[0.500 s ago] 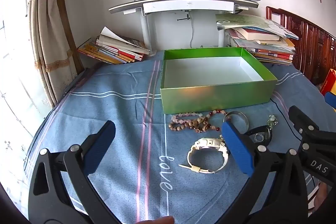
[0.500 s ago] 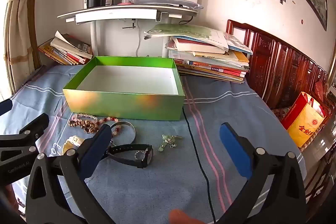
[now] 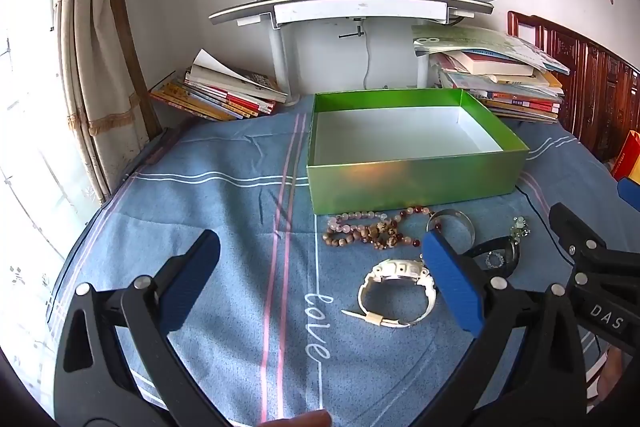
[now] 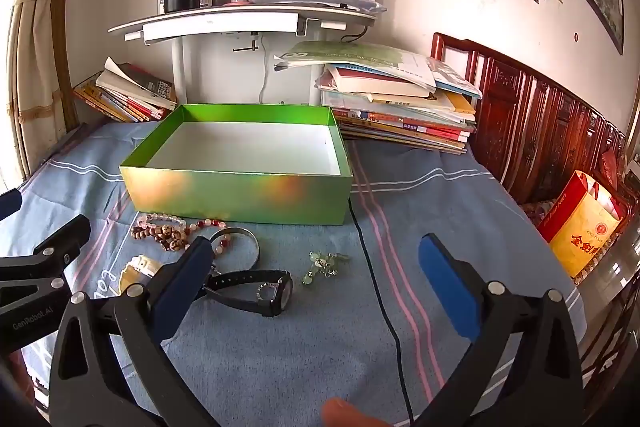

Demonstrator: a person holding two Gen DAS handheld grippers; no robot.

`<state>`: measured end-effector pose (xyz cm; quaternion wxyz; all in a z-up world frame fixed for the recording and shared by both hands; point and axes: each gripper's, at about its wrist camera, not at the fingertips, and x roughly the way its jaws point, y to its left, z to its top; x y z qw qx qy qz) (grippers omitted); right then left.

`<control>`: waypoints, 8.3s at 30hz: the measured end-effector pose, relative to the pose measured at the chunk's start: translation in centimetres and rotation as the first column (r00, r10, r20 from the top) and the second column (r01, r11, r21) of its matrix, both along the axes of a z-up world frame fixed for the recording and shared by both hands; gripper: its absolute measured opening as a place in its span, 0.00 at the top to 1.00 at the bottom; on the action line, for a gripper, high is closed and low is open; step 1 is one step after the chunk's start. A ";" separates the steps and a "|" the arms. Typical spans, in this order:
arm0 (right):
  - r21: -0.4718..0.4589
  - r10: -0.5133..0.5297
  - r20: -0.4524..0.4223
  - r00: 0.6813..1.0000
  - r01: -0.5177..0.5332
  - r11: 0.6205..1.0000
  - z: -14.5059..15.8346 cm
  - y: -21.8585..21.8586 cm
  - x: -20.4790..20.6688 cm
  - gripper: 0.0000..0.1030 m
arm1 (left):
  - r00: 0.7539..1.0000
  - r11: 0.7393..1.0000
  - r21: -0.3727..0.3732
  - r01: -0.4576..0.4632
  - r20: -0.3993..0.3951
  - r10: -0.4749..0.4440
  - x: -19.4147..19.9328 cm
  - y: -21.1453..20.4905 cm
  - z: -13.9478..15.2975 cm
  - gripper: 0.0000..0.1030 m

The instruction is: Organize jewelry

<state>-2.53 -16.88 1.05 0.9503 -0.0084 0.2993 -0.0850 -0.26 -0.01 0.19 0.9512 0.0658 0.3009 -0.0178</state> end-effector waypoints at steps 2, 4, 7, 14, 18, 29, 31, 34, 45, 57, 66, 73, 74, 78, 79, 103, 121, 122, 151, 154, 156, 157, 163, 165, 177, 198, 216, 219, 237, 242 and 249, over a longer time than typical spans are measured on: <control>-0.002 -0.002 -0.002 1.000 0.002 1.000 -0.4 0.3 0.5 0.02 | 1.000 1.000 0.001 -0.001 -0.001 0.001 -0.1 0.0 0.1 0.03; -0.003 -0.001 -0.003 1.000 0.001 1.000 -0.5 0.5 0.5 0.02 | 1.000 1.000 0.001 0.000 0.000 0.000 0.1 0.1 -0.1 0.03; -0.002 0.000 -0.005 1.000 0.000 1.000 -0.5 0.5 0.5 0.02 | 1.000 1.000 0.002 -0.002 0.000 0.002 0.0 0.2 -0.1 0.03; 0.000 0.000 -0.009 1.000 0.000 1.000 -0.6 0.5 0.5 0.02 | 1.000 1.000 0.002 -0.003 -0.003 0.003 0.2 0.4 0.1 0.03; 0.003 0.001 -0.015 1.000 -0.001 1.000 -0.6 0.5 0.5 0.02 | 1.000 1.000 0.005 -0.001 -0.004 0.001 0.2 0.4 0.1 0.03; 0.004 0.002 -0.017 1.000 -0.002 1.000 -0.6 0.5 0.5 0.02 | 1.000 1.000 0.005 -0.002 -0.001 0.002 0.1 0.3 0.1 0.03; 0.005 0.002 -0.017 1.000 -0.002 1.000 -0.6 0.5 0.5 0.02 | 1.000 1.000 0.004 -0.002 -0.002 0.002 0.1 0.3 0.1 0.03; 0.005 0.002 -0.017 1.000 -0.002 1.000 -0.7 0.5 0.5 0.02 | 1.000 1.000 0.005 -0.003 -0.001 0.003 0.1 0.3 0.1 0.03; 0.005 0.001 -0.017 1.000 -0.001 1.000 -0.7 0.5 0.5 0.02 | 1.000 1.000 0.005 -0.003 -0.002 0.003 0.1 0.3 0.1 0.03; 0.006 0.002 -0.018 1.000 -0.002 1.000 -0.7 0.5 0.4 0.02 | 1.000 1.000 0.008 -0.004 -0.004 0.004 0.0 0.2 0.0 0.03; 0.008 0.003 -0.018 1.000 -0.003 1.000 -0.7 0.4 0.4 0.02 | 1.000 1.000 0.009 -0.003 -0.005 0.003 -0.1 0.2 -0.1 0.03; 0.007 0.003 -0.020 1.000 -0.003 1.000 -0.9 0.6 0.4 0.02 | 1.000 1.000 0.011 -0.004 -0.006 0.004 -0.1 0.1 -0.3 0.03; 0.008 0.003 -0.020 1.000 -0.003 1.000 -0.9 0.6 0.4 0.02 | 1.000 1.000 0.011 -0.005 -0.006 0.005 -0.1 0.1 -0.3 0.03; 0.008 0.002 -0.021 1.000 -0.002 1.000 -0.9 0.6 0.4 0.02 | 1.000 1.000 0.011 -0.004 -0.005 0.004 -0.1 0.1 -0.4 0.03; 0.006 0.000 -0.024 1.000 0.000 1.000 -0.9 0.5 0.5 0.02 | 1.000 1.000 0.012 -0.005 -0.007 0.005 0.0 0.1 -0.4 0.03; 0.141 0.139 -0.342 0.929 -0.096 0.985 -7.2 0.7 6.0 0.65 | 0.907 0.989 -0.007 0.146 -0.399 -0.136 5.8 -1.6 -8.1 0.44; 0.008 0.083 -0.411 0.908 -0.087 0.996 -7.7 -0.4 6.3 0.90 | 0.919 0.990 -0.070 0.122 -0.369 -0.139 5.7 -1.4 -8.7 0.54; 0.004 0.076 -0.417 0.906 -0.082 0.997 -7.8 -0.3 6.4 0.90 | 0.921 0.990 -0.068 0.121 -0.365 -0.138 5.7 -1.4 -8.8 0.48; -0.015 0.044 -0.406 0.913 -0.055 0.998 -7.5 1.1 6.9 0.91 | 0.943 0.992 -0.062 0.112 -0.308 -0.126 5.2 -0.4 -8.1 0.76; -0.011 0.043 -0.404 0.914 -0.052 0.999 -7.5 1.0 6.9 0.91 | 0.942 0.992 -0.050 0.118 -0.309 -0.128 5.1 -0.8 -8.3 0.73; -0.009 0.043 -0.403 0.914 -0.052 0.999 -7.6 0.9 6.9 0.91 | 0.943 0.992 -0.051 0.118 -0.308 -0.128 5.1 -0.8 -8.3 0.77; -0.008 0.044 -0.402 0.914 -0.052 0.999 -7.6 0.9 6.9 0.91 | 0.944 0.992 -0.050 0.113 -0.307 -0.123 5.0 -0.7 -8.3 0.82; -0.005 0.045 -0.401 0.915 -0.051 0.999 -7.6 0.9 6.9 0.91 | 0.952 0.993 -0.070 0.099 -0.285 -0.115 4.9 -0.1 -7.6 0.91; -0.003 0.046 -0.400 0.916 -0.051 0.999 -7.6 0.9 6.8 0.91 | 0.952 0.993 -0.067 0.099 -0.283 -0.114 4.8 -0.2 -7.5 0.91; -0.002 0.036 -0.383 0.923 -0.040 0.999 -7.1 0.6 6.5 0.91 | 0.957 0.993 -0.061 0.098 -0.268 -0.111 4.4 0.0 -7.1 0.91; 0.018 0.049 -0.358 0.932 -0.046 0.999 -6.5 0.7 5.9 0.91 | 0.971 0.996 -0.053 0.073 -0.222 -0.083 3.3 0.5 -5.3 0.91; 0.037 0.063 -0.300 0.952 -0.054 0.998 -4.9 0.4 4.9 0.91 | 0.975 0.997 -0.048 0.066 -0.208 -0.074 2.9 0.6 -4.6 0.91; 0.040 0.067 -0.296 0.953 -0.058 0.998 -4.7 0.4 4.7 0.91 | 0.976 0.997 -0.045 0.068 -0.205 -0.075 2.7 0.7 -4.5 0.91; 0.050 0.089 -0.280 0.956 -0.078 0.996 -4.2 0.9 4.2 0.91 | 0.976 0.997 -0.037 0.070 -0.203 -0.076 2.1 0.4 -4.3 0.91; 0.041 0.102 -0.284 0.953 -0.094 0.995 -4.3 1.2 4.9 0.91 | 0.972 0.997 -0.045 0.068 -0.222 -0.076 3.1 0.9 -4.6 0.91; 0.053 0.141 -0.123 0.982 -0.135 0.989 1.4 0.9 6.2 0.91 | 0.980 0.986 -0.135 0.099 -0.156 -0.120 5.9 3.2 -0.3 0.90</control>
